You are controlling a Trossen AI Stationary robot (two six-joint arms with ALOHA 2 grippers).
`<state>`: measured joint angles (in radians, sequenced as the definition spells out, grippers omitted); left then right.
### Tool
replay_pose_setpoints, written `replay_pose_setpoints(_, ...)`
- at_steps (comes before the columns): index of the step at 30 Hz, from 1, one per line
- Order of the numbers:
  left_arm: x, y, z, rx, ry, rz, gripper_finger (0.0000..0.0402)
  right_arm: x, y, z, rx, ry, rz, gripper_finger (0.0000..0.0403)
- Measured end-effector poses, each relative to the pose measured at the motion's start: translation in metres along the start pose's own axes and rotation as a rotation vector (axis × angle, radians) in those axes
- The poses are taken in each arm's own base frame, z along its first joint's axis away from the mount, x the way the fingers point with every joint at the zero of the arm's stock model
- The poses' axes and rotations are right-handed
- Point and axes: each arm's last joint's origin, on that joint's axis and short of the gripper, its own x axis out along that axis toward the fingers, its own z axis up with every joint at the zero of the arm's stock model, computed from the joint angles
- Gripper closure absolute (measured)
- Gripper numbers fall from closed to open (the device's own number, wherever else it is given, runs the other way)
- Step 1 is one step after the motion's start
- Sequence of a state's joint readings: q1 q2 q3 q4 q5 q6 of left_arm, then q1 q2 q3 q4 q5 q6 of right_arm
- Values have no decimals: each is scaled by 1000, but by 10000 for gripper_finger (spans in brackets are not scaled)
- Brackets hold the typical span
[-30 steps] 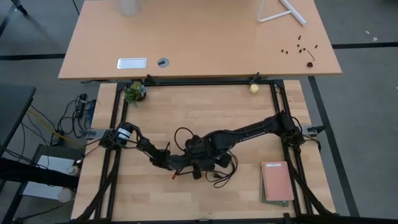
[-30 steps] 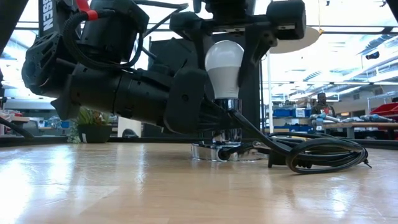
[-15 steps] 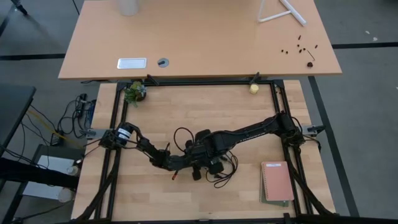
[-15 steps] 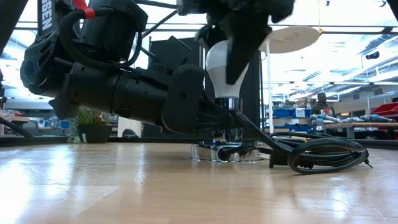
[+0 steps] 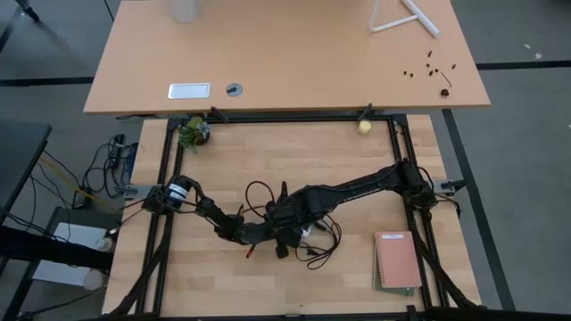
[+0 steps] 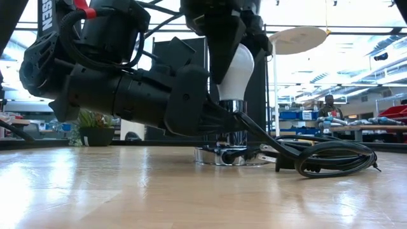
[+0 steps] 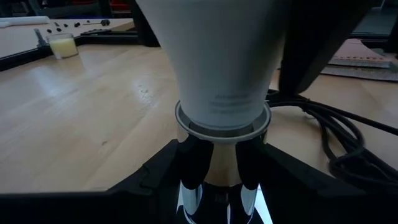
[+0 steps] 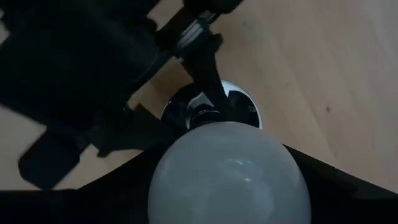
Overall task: Screw lightbulb
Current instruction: Insert the white lightbulb into the silver lamp
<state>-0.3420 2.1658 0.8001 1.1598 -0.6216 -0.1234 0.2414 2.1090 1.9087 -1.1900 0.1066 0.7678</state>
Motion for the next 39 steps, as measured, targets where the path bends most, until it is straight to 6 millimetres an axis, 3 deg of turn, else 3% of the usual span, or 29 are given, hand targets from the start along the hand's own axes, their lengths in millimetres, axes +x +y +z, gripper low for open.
replay_pose_setpoints(8,1,1,0,-7,0,12,217,-1,-6,6,-89,5,17,104)
replay_pose_setpoints(12,1,1,0,-5,0,14,217,-1,-8,7,-252,11,18,71)
replay_pose_setpoints(21,1,1,0,1,2,8,217,-1,-8,7,-836,12,34,6)
replay_pose_setpoints(33,1,1,0,3,5,2,217,0,-9,6,-1671,18,28,26)
replay_pose_setpoints(39,1,1,-1,4,6,1,217,0,-12,8,-1833,21,3,29)
